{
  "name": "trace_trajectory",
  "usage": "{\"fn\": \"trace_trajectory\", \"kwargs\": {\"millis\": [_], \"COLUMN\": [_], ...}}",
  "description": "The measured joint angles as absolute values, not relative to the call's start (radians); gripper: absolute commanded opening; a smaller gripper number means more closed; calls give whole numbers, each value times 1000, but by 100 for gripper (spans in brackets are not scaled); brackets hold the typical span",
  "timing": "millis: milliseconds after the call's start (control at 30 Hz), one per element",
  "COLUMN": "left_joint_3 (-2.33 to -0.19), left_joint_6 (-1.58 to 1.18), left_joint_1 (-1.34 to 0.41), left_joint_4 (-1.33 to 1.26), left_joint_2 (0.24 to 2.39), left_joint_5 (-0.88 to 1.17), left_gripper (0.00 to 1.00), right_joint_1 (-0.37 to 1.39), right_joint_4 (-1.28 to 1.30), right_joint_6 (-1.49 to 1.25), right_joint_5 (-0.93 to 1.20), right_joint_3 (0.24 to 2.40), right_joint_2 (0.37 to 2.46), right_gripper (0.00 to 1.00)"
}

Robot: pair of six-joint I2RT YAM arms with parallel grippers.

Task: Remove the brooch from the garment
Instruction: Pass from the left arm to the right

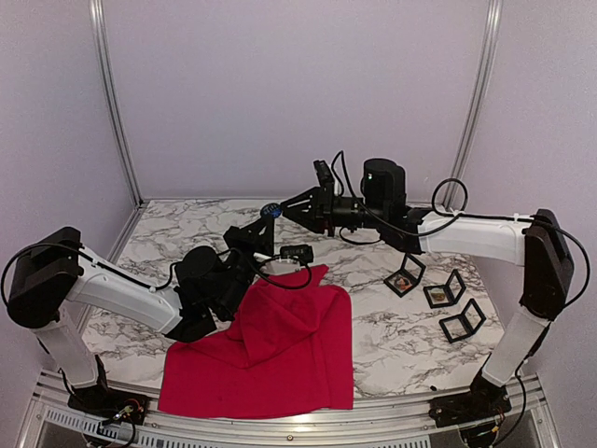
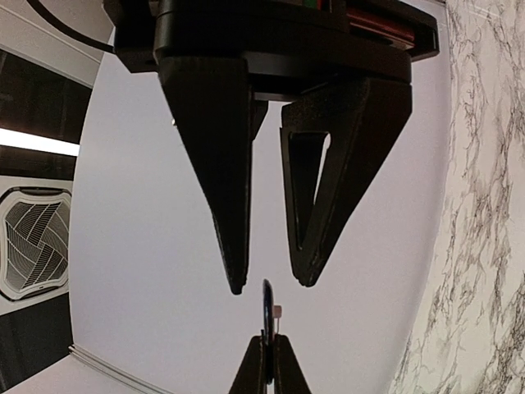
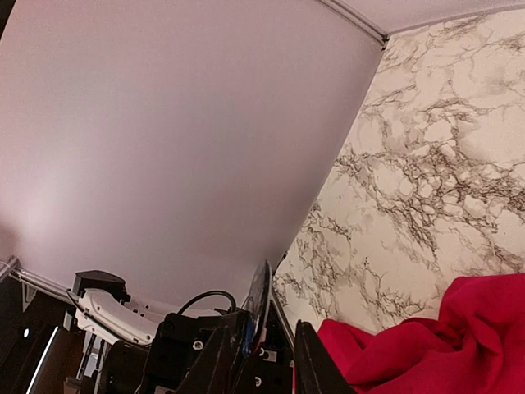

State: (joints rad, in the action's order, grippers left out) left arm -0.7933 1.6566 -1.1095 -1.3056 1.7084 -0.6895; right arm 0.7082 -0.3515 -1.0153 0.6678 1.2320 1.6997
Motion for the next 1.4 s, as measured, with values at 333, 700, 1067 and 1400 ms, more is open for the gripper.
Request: {"fn": "trace_trajectory", "kwargs": {"millis": [333,700,1067,1400], "left_joint_3": [-793,-793,-793,-793], "left_joint_6": [1657,1657,1657,1663], "left_joint_1": [-1110,-1110,-1110,-1113], "left_joint_4": [-1315,-1315,-1317,-1312], "left_joint_2": [1728,1728,1729,1734], "left_joint_5": [-690,-690,-691,-708], "left_gripper": [0,0,0,38], "right_joint_1": [714,716,716,720], "right_joint_4": [-376,-384,-384,-389], "right_joint_6": [-1038,-1048,-1052,-1067], "right_joint_5": [670,670,670,668], "right_joint_3": [1232,1232,1232,1232], "right_joint_2": [1706,1716,1721,1728], "right_gripper": [17,13,7,0]}}
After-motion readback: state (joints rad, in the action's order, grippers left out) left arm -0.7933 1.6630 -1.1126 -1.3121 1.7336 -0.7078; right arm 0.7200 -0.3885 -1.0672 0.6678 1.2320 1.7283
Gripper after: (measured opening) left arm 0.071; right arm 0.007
